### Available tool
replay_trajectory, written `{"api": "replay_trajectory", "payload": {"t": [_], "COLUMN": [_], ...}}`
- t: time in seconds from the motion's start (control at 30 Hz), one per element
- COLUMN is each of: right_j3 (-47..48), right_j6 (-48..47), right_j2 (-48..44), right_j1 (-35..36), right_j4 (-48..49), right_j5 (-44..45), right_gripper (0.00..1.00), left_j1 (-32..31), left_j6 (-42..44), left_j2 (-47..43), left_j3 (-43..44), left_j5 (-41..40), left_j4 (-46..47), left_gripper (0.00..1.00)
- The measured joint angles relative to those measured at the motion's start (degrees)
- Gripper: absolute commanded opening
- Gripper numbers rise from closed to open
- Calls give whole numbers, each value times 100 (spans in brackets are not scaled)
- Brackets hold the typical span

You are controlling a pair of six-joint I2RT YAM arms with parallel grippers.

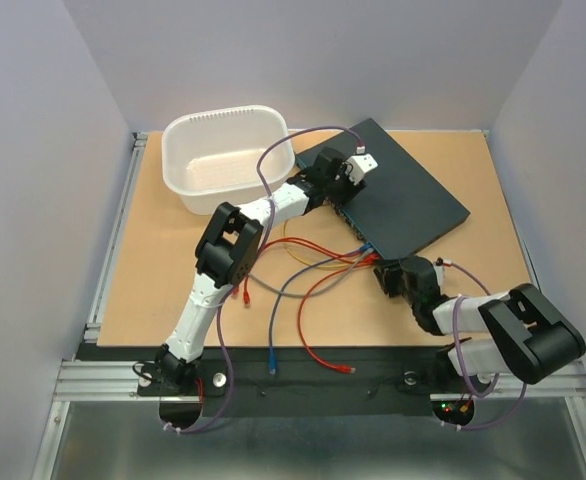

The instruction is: Pull the plug from the switch port

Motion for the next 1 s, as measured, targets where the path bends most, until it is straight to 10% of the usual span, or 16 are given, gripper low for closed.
{"api": "replay_trajectory", "payload": {"t": [1.0], "right_j3": [-658], "right_j6": [-772], "right_j2": [2168], "right_j1": [166], "right_j4": [3803], "right_j5": [1661], "right_gripper": [31], "left_j1": [-269], "left_j6": [-267], "left_j2": [17], "left_j3": [254], "left_j5": [52], "left_j4": [-68], "left_gripper": [58]}}
